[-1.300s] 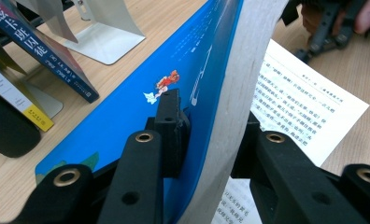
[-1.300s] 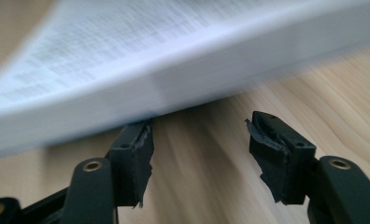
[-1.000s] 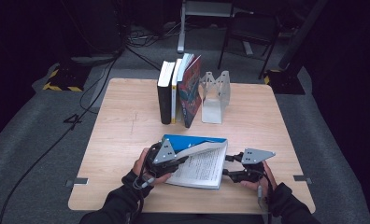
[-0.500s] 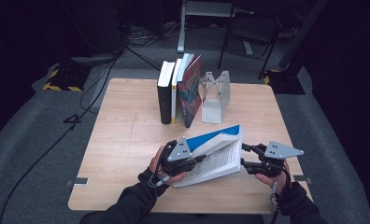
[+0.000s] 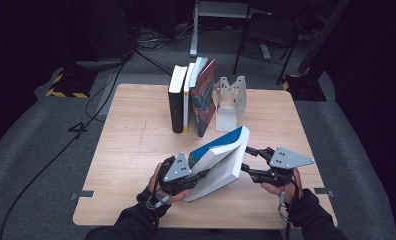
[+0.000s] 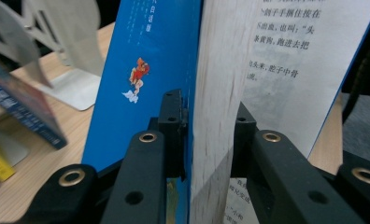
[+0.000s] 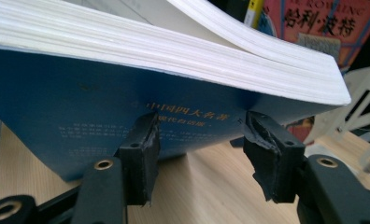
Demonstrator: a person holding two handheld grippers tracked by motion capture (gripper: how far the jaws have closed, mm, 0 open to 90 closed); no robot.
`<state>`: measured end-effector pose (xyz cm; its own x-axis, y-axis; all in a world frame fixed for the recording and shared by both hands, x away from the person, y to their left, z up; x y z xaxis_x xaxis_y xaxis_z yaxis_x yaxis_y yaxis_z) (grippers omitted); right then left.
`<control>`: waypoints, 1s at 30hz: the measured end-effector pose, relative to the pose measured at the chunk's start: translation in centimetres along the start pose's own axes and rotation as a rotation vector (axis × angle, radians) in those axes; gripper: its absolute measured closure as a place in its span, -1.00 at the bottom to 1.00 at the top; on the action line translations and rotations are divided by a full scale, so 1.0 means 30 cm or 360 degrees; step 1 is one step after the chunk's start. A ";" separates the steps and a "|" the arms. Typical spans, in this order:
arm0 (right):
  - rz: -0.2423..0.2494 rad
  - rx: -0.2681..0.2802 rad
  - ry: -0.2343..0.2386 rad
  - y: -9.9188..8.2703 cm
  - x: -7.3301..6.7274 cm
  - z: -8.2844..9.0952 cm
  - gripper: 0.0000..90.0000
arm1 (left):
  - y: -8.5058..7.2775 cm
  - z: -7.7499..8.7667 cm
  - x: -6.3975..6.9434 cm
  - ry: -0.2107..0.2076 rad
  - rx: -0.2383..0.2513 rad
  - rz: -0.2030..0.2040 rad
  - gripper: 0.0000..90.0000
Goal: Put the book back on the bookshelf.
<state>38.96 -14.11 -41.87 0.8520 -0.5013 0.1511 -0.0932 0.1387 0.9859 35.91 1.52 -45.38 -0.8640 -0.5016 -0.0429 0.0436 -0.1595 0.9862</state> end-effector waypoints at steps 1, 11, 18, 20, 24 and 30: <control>0.0019 -0.0004 0.0005 0.013 -0.006 -0.013 0.02 | -0.001 0.016 -0.008 0.0025 0.0016 0.0010 0.63; 0.0063 0.0011 0.0034 0.084 -0.050 -0.120 -0.01 | -0.017 0.038 -0.030 0.0118 0.0016 0.0037 0.31; 0.0021 0.0056 0.0068 0.082 -0.050 -0.130 -0.01 | 0.000 0.009 -0.046 0.0054 0.0012 0.0075 0.50; 0.0004 0.0080 0.0089 0.082 -0.049 -0.120 -0.01 | 0.004 -0.003 -0.044 0.0017 0.0016 0.0058 0.59; -0.0016 0.0115 0.0110 0.076 -0.035 -0.091 -0.02 | 0.012 -0.037 -0.031 -0.0050 0.0069 0.0098 0.66; -0.0038 0.0147 0.0054 0.069 0.017 -0.027 -0.02 | 0.036 -0.126 0.002 -0.0196 0.0090 0.0158 0.64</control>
<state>39.62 -13.37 -39.81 0.8712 -0.4743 0.1266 -0.1186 0.0470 0.9918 37.80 -1.90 -44.93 -0.9120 -0.4039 0.0716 0.1064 -0.0643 0.9922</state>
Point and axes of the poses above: each handheld gripper's, and its own axes: z roughly backward along the jaws, y roughly out of its top, x roughly to its right, the point moved 10 cm from there along -z, roughly forward along the jaws, and after that the axes turned 14 degrees about x, right-handed, at the moved point
